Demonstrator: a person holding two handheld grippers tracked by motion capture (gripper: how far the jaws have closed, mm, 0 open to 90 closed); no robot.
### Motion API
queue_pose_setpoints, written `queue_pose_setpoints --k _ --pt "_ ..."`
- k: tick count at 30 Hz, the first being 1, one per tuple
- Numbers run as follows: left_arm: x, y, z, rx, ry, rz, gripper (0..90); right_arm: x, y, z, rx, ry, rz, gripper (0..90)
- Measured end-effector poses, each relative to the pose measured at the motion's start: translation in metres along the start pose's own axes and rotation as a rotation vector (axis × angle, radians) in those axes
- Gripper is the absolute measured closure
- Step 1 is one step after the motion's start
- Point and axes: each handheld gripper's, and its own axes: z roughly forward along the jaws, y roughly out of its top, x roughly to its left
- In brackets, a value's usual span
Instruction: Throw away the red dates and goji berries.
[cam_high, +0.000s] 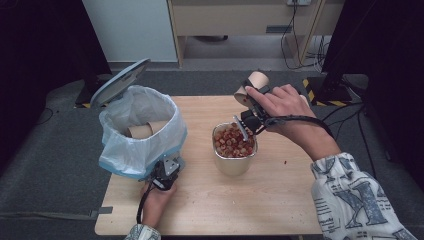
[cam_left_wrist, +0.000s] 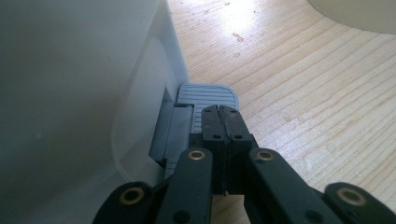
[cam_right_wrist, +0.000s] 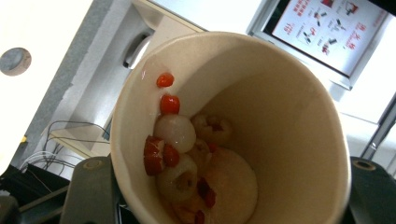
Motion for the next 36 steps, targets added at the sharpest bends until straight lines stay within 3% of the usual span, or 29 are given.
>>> queue_pose_setpoints --k 2,4,5,9,17,25,36 --pt "0.000 0.000 0.000 0.001 0.001 0.002 89.0 0.008 0.007 0.003 -0.010 0.024 -0.002 35.2" --pt "0.000 0.000 0.000 0.000 0.001 0.000 89.0 0.032 0.025 0.008 -0.037 0.123 -0.174 35.2" --pt "0.000 0.000 0.000 0.001 0.000 0.000 89.0 0.037 0.030 0.010 -0.043 0.132 -0.191 35.1" --pt "0.000 0.000 0.000 0.000 -0.002 -0.002 88.9 0.029 0.024 0.012 -0.022 0.088 -0.122 35.1" --pt "0.000 0.000 0.000 0.001 0.000 -0.001 89.0 0.017 0.017 0.007 -0.006 0.057 -0.138 35.1" --pt "0.000 0.000 0.000 -0.001 -0.001 -0.002 89.0 0.011 0.011 0.005 -0.005 0.039 -0.120 35.0" --pt "0.000 0.000 0.000 -0.001 0.000 -0.001 88.9 -0.008 -0.001 -0.007 -0.002 -0.009 -0.088 35.0"
